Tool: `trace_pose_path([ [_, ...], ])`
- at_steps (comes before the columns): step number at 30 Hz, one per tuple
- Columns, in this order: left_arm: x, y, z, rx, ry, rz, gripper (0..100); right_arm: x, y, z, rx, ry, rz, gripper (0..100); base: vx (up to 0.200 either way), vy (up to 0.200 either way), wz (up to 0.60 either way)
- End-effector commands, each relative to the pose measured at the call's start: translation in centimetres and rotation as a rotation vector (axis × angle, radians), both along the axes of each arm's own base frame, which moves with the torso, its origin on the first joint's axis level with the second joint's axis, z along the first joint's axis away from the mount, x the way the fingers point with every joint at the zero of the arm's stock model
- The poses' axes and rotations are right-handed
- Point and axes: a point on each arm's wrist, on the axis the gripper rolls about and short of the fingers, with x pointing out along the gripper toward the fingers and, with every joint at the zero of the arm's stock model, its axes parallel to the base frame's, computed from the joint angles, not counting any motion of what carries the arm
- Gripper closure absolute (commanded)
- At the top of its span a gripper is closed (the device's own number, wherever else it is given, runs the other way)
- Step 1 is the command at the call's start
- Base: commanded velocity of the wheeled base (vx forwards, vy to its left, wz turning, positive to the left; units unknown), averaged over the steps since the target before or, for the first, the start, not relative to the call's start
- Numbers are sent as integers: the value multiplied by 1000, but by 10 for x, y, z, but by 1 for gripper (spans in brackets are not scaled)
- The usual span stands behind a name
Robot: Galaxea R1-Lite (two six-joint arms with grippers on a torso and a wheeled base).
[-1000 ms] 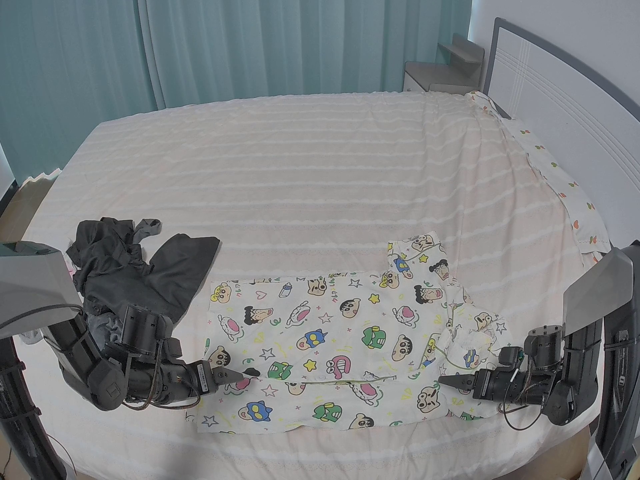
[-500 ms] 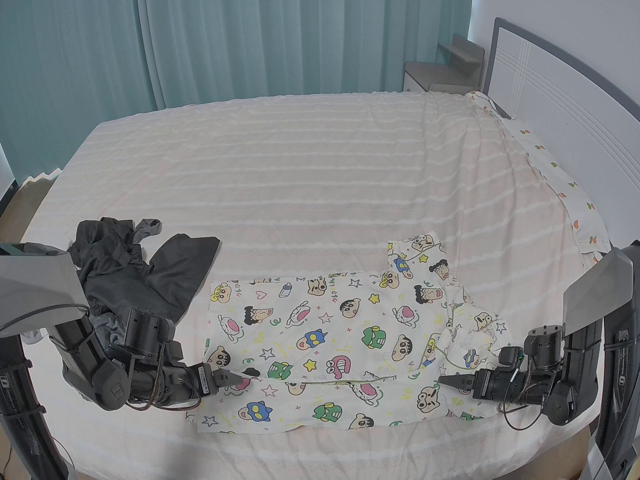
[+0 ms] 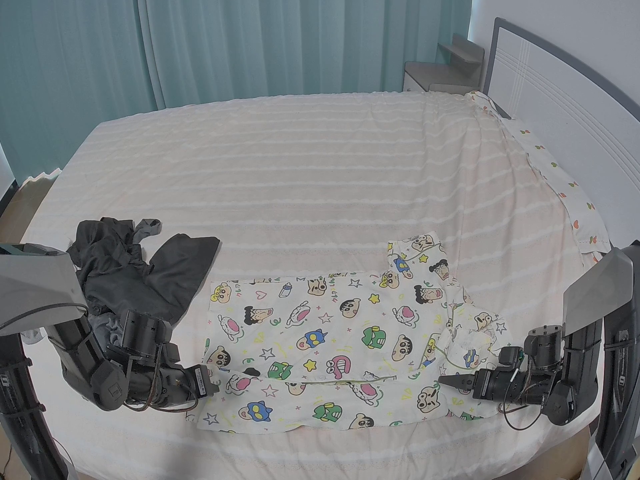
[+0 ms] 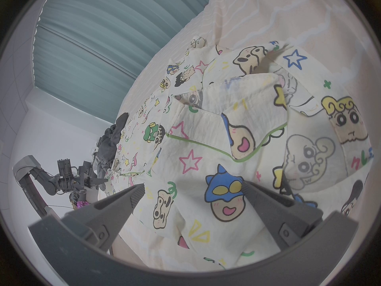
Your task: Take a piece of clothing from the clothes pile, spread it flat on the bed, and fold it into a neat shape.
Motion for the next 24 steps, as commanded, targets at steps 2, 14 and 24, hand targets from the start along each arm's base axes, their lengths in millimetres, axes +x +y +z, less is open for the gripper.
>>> trace_pose_path([
  [2, -5, 5, 2, 1, 3, 13, 100, 1, 0, 1, 3, -15, 1, 0, 0, 0, 0],
  [14, -6, 22, 3, 6, 4, 71, 100, 1, 0, 1, 3, -17, 0, 0, 0, 0, 0],
  [24, -3, 30, 13, -2, -38, 106, 100, 1, 0, 1, 2, -15, -2, 0, 0, 0, 0],
])
